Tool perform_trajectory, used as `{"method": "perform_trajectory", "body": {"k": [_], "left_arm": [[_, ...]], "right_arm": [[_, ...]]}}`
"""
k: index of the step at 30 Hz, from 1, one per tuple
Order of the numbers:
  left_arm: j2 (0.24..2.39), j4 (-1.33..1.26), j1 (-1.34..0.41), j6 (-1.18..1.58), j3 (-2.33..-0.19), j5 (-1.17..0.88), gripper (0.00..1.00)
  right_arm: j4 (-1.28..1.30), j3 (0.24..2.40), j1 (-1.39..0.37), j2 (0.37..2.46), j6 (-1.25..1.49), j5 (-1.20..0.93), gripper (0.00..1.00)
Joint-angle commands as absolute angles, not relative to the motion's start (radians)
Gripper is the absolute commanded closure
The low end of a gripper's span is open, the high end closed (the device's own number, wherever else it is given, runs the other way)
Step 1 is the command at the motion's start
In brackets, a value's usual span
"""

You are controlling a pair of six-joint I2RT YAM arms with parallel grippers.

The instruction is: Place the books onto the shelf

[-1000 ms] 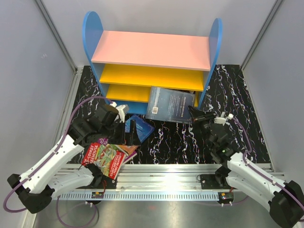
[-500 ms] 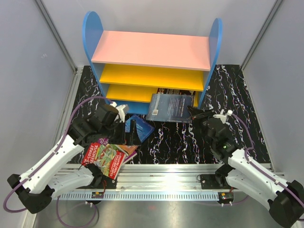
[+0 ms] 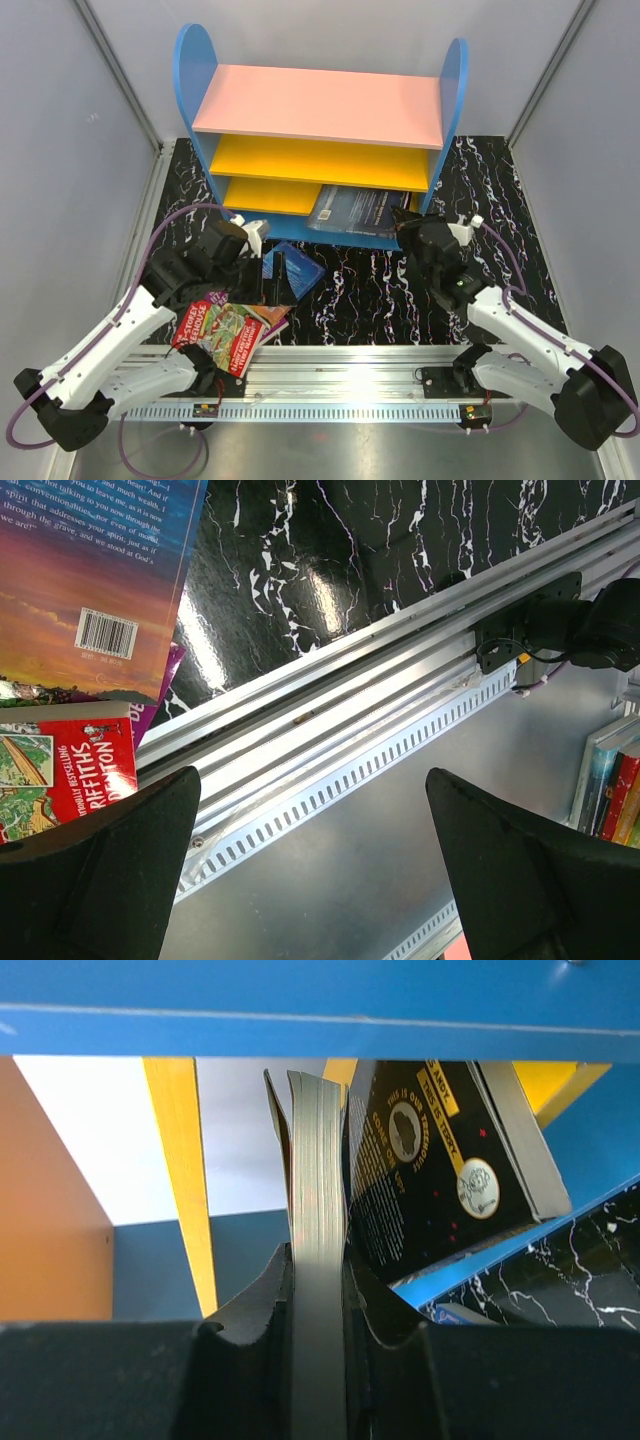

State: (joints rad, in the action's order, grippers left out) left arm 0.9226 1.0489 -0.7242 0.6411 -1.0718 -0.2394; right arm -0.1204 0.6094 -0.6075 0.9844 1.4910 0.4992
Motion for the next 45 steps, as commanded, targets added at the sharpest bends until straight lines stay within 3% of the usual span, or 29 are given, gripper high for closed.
{"method": "perform_trajectory", "body": {"k": [1,23,25,27,28,31,45], "left_arm": [[0.911,1.006,-0.719,0.644,-1.085,-0.261,0.02],[0.888,0.976,-0.709,0.620,-1.040,-0.287,0.02],[0.884,0.970,-0.706,0.617,-1.039,-0.291,0.02],[0.882,0.963,-0.703,0.615,-1.032,-0.296,0.02],[0.879,0.959,-0.703,0.614,-1.029,-0.298,0.02],[0.879,0.953,-0.695,0.609,-1.022,-0.310,0.02],[0.952,0.807,-0.646,0.643,-1.074,-0.365,0.02]], "right_arm": [[-0.152,0.718,-0.601,1.000,1.536,0.578,1.00],[0.218,0.966,-0.595,1.143,1.580,0.667,0.99],[0.253,0.977,-0.595,1.146,1.586,0.675,0.85],[0.285,0.988,-0.595,1.147,1.594,0.680,0.65],[0.296,0.991,-0.595,1.147,1.597,0.683,0.44],[0.330,0.997,-0.594,1.152,1.630,0.683,0.21],[0.382,0.980,-0.594,1.164,1.716,0.666,0.18]]}}
